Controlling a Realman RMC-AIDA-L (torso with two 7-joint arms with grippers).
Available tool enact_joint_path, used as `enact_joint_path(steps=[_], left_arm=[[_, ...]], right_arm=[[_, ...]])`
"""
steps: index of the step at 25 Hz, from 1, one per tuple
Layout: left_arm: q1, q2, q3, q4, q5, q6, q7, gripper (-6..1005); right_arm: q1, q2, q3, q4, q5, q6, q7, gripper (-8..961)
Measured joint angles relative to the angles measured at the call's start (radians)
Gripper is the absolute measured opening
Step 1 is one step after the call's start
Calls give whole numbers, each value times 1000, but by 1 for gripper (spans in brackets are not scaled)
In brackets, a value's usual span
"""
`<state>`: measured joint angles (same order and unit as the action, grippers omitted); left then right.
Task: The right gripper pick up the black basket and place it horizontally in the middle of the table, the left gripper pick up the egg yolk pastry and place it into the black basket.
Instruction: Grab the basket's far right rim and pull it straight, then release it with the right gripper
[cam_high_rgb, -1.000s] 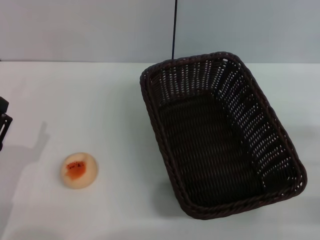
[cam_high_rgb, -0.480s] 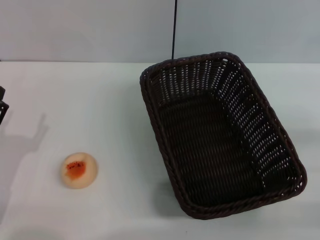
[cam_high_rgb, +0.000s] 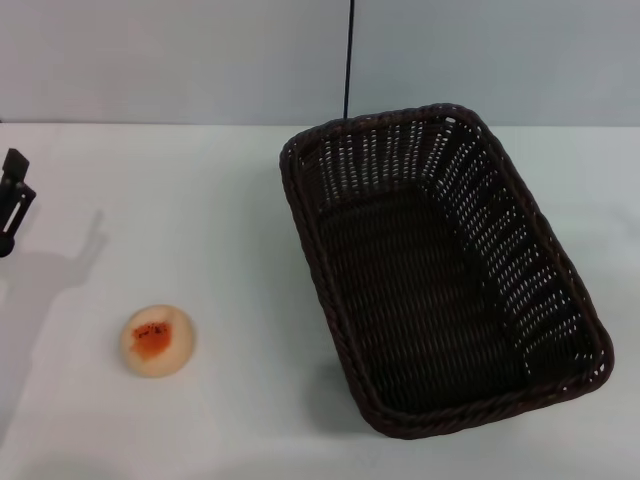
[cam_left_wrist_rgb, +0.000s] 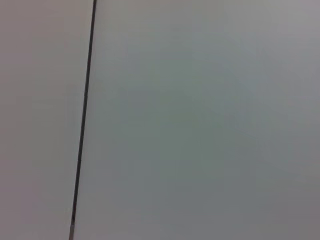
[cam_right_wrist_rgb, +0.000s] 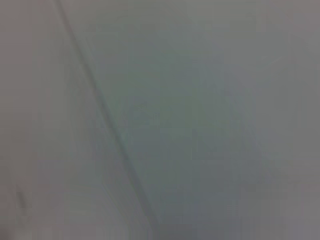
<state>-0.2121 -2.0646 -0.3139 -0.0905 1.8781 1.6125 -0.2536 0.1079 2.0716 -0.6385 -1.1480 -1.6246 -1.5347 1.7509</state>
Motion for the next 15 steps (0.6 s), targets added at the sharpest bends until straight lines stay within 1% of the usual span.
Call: enact_joint_path(steps=[1,2,3,5,6,7,8,10,11,12,13,15], left_arm=[[0,0,0,0,0,-5,1,840],[1,0,0,0,-1,-12,1,839],[1,0,0,0,-1,-12,1,839],[4,0,0,0,-2,-16,1,839],[5,0,-1,0,-2,-23,2,839],[5,0,0,0,-1,-40,2,839],[5,0,0,0,-1,-40,2,839],[5,0,1,0,1,-51,3,839],[4,0,1,0,1,-55,3,839],[3,0,0,7,0,-61,3,839],[3,0,0,7,0,-61,3,839],[0,0,-1,15,-1,-63,3,839]], right_arm=[[22,0,1,-66,-84,-20,93,781],[72,-5,2,-183,-242,-68,272,781],[72,-5,2,-183,-242,-68,272,780],[133,-15,4,-275,-380,-132,422,779],[171,-24,5,-313,-449,-170,494,778],[247,-48,3,-355,-559,-239,604,777],[247,-48,3,-355,-559,-239,604,777],[326,-82,-2,-345,-632,-305,692,776],[364,-100,-6,-324,-655,-336,723,775],[424,-123,-8,-275,-685,-375,765,774],[424,-123,-8,-275,-685,-375,765,774],[472,-136,-11,-228,-719,-387,810,772]])
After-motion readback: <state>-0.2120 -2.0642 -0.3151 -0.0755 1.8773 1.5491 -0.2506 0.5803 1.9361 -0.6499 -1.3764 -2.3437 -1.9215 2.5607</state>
